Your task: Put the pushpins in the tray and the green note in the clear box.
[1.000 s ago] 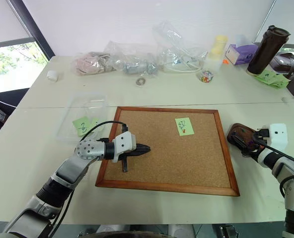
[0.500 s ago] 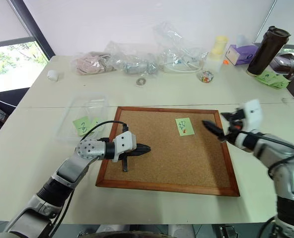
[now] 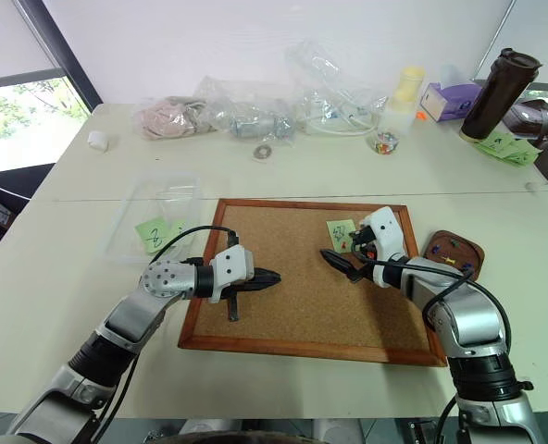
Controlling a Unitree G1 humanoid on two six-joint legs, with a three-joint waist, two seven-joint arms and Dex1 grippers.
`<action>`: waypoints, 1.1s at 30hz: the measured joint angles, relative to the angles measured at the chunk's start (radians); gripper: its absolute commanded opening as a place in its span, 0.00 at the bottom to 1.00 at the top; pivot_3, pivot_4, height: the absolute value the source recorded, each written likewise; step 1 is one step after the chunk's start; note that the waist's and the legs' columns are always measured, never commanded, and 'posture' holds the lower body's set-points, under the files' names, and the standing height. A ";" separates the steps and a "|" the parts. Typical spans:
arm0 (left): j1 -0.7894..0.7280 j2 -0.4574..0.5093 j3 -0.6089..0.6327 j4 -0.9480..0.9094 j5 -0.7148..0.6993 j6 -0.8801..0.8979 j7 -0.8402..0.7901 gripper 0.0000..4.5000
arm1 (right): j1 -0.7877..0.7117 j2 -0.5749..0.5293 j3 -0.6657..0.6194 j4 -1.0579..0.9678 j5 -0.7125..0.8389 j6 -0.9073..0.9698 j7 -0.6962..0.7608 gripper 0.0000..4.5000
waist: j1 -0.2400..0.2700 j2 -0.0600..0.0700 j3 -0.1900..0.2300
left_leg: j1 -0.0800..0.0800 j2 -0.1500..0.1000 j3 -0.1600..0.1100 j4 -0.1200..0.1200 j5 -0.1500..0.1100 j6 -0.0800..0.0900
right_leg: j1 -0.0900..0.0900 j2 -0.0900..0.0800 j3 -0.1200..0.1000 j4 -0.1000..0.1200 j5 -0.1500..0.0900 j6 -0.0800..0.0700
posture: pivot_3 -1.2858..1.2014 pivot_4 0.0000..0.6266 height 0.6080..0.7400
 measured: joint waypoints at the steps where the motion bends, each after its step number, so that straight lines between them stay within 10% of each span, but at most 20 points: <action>1: 0.000 0.000 0.000 -0.001 0.000 0.000 0.001 0.00 | 0.001 0.001 0.000 0.000 -0.003 -0.002 0.002 0.99 | 0.000 0.000 0.000 | 0.000 0.000 0.000 0.000 0.000 0.000 | 0.000 0.000 0.000 0.000 0.000 0.000 | 0.52 0.24 1.00; 6: 0.002 0.001 0.000 -0.003 0.000 0.002 0.002 0.00 | 0.016 0.004 -0.001 0.000 -0.014 -0.020 0.006 0.79 | 0.000 0.000 0.000 | 0.000 0.000 0.000 0.000 0.000 0.000 | 0.000 0.000 0.000 0.000 0.000 0.000 | 0.52 0.24 1.00; 13: 0.000 0.002 -0.001 -0.002 0.000 0.002 0.000 0.00 | 0.049 0.005 -0.017 0.000 -0.041 -0.046 -0.003 0.01 | 0.000 0.000 0.000 | 0.000 0.000 0.000 0.000 0.000 0.000 | 0.000 0.000 0.000 0.000 0.000 0.000 | 0.52 0.24 1.00; 33: -0.002 0.003 -0.001 -0.005 0.001 0.002 -0.011 0.00 | 0.040 0.009 -0.088 -0.107 0.032 0.049 -0.001 0.01 | 0.000 0.001 0.000 | -0.002 0.000 0.000 0.000 0.000 0.000 | -0.003 0.000 0.000 0.000 0.000 0.000 | 0.52 0.24 1.00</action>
